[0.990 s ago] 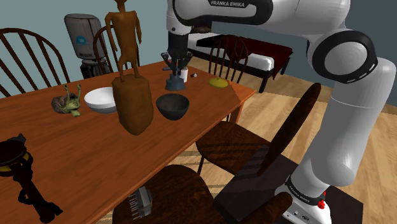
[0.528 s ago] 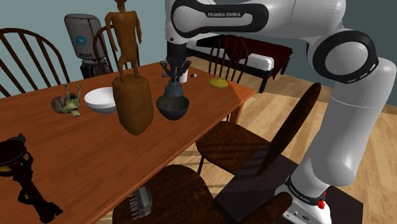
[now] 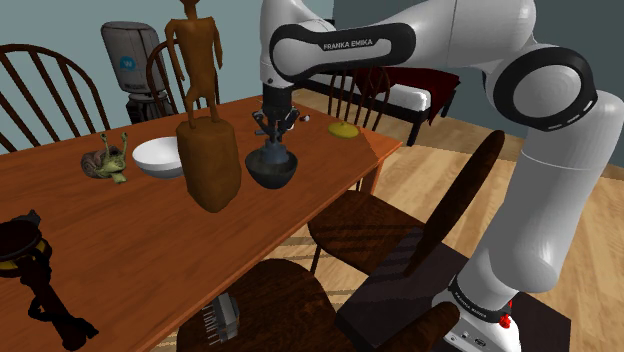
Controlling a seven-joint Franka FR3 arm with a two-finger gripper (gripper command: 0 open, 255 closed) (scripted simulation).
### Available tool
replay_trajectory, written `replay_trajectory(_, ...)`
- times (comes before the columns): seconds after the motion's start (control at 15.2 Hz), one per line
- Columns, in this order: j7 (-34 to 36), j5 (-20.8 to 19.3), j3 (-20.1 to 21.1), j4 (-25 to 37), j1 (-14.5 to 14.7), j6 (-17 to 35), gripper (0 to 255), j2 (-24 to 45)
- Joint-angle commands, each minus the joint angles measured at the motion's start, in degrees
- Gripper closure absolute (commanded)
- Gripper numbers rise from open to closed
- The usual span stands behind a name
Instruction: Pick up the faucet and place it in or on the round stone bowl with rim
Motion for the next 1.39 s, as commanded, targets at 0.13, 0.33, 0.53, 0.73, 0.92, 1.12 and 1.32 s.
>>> replay_trajectory(0.13,0.2,-0.1,-0.1,-2.8,-0.1,3.0,255,0.1)
replay_trajectory(0.33,0.2,-0.1,-0.1,-2.8,-0.1,3.0,255,0.1)
replay_trajectory(0.53,0.2,-0.1,-0.1,-2.8,-0.1,3.0,255,0.1)
replay_trajectory(0.73,0.2,-0.1,-0.1,-2.8,-0.1,3.0,0,0.1)
replay_trajectory(0.92,0.2,-0.1,-0.1,-2.8,-0.1,3.0,0,0.1)
replay_trajectory(1.12,0.1,0.1,0.1,0.3,0.1,-0.7,0,-0.5)
replay_trajectory(1.32,0.0,0.2,0.2,3.4,0.2,-4.0,0,-0.7)
